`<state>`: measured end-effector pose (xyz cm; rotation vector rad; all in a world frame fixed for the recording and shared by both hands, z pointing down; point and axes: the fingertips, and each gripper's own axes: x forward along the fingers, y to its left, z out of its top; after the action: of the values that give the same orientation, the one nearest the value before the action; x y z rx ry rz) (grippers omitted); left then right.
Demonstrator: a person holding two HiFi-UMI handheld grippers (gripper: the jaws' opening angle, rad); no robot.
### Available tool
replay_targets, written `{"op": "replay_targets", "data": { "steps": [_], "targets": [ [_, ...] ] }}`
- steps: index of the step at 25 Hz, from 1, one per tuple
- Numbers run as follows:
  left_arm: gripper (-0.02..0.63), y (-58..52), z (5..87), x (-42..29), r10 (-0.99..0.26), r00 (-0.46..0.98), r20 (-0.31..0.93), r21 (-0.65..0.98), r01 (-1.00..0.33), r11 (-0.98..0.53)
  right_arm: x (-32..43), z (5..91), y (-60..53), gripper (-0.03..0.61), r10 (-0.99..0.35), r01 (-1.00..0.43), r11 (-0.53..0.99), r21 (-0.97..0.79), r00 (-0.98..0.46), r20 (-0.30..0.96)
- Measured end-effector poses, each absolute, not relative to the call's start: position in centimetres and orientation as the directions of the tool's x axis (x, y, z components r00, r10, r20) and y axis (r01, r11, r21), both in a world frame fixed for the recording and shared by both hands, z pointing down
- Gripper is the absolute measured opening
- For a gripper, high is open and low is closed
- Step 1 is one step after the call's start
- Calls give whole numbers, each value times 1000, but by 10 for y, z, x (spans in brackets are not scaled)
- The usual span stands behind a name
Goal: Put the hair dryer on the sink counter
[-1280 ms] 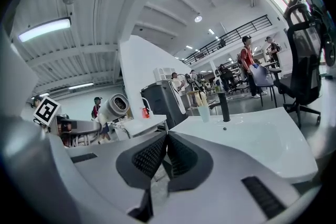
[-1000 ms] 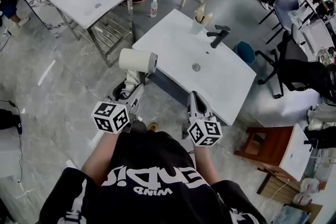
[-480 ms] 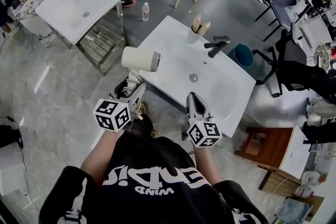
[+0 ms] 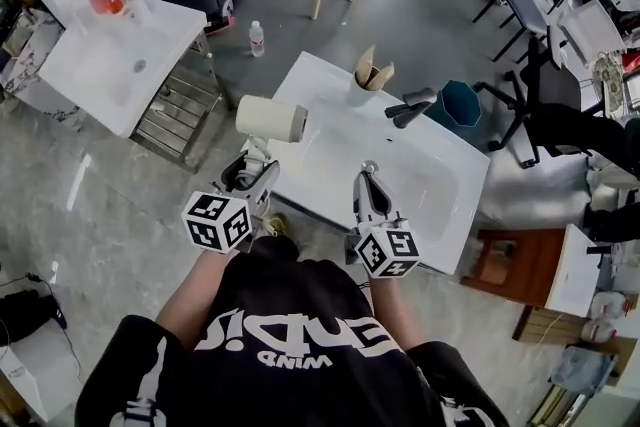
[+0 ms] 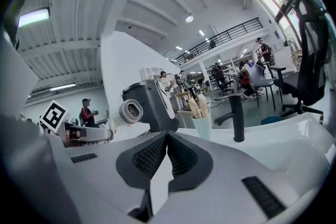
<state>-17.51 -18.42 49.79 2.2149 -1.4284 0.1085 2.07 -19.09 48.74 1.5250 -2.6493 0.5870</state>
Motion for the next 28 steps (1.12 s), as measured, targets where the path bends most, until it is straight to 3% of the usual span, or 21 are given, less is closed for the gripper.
{"op": "replay_targets", "data": {
  "steps": [12, 28],
  "targets": [
    [244, -257, 523, -171, -774, 498, 391, 367, -856, -364, 34, 491, -228, 25, -868, -871, 356, -340, -443, 225],
    [244, -349, 597, -149, -691, 516, 507, 337, -856, -392, 54, 506, -277, 25, -866, -873, 343, -347, -437, 244]
  ]
}}
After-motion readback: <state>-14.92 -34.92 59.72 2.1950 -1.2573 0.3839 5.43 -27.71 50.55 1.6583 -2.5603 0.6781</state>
